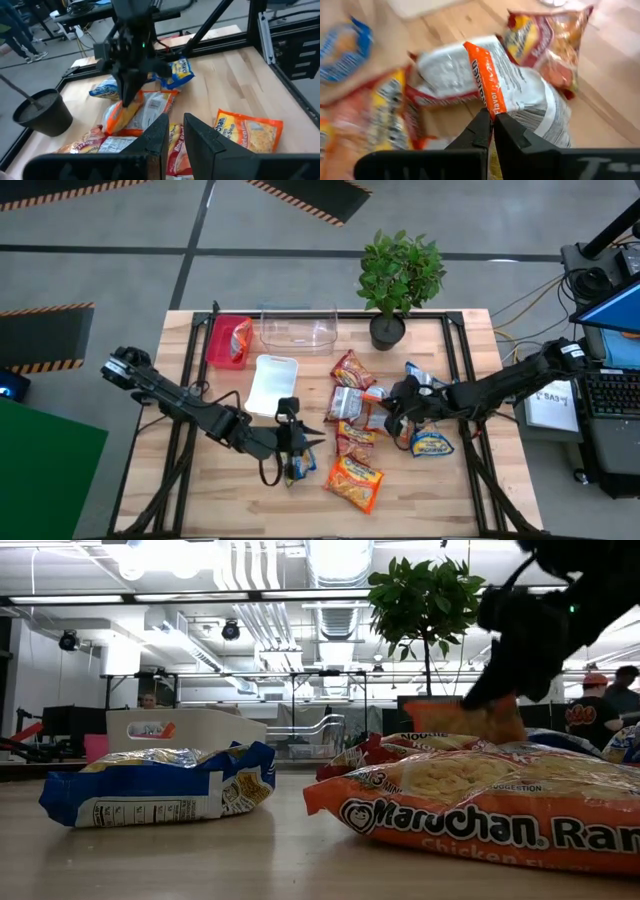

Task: Sort Maruchan noodles
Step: Put the orange noodle pack into the red bin

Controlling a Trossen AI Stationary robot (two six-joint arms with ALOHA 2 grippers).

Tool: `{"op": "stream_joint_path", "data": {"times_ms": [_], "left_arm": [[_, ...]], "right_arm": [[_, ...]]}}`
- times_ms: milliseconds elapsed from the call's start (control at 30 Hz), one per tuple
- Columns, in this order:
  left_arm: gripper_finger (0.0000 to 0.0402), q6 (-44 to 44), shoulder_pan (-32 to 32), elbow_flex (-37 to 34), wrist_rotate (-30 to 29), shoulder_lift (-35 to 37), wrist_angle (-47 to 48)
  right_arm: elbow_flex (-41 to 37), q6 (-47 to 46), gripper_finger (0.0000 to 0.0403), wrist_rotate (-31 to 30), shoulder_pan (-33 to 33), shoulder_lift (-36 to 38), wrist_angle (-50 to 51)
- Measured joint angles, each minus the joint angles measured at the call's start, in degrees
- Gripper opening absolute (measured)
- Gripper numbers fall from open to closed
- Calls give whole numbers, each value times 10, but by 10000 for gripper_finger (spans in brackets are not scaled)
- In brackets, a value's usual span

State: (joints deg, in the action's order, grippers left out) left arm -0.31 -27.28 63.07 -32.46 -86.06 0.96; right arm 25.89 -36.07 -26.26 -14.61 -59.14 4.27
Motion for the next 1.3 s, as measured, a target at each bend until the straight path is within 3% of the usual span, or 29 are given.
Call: {"op": "stream_joint_path", "data": {"times_ms": [400,533,733,967,1200,1300], "left_arm": [[46,9,16,0,2,0,-24],[81,12,33,-6,26,-1,-74],[166,28,60,-39,54,-29,-172],[250,36,98,-58,82,-69,-242],[272,57,124,-63,100,-91,-252],[271,68,136,-63,155,-110,-280]], "right_arm": [[0,-49,9,47,-7,123,-39],[0,-43,9,82,-9,125,-88],[0,-15,9,133,-14,85,-170],[0,11,8,146,-14,51,-218],[7,-4,8,176,-14,50,-223],[8,4,8,179,-14,49,-228]]}}
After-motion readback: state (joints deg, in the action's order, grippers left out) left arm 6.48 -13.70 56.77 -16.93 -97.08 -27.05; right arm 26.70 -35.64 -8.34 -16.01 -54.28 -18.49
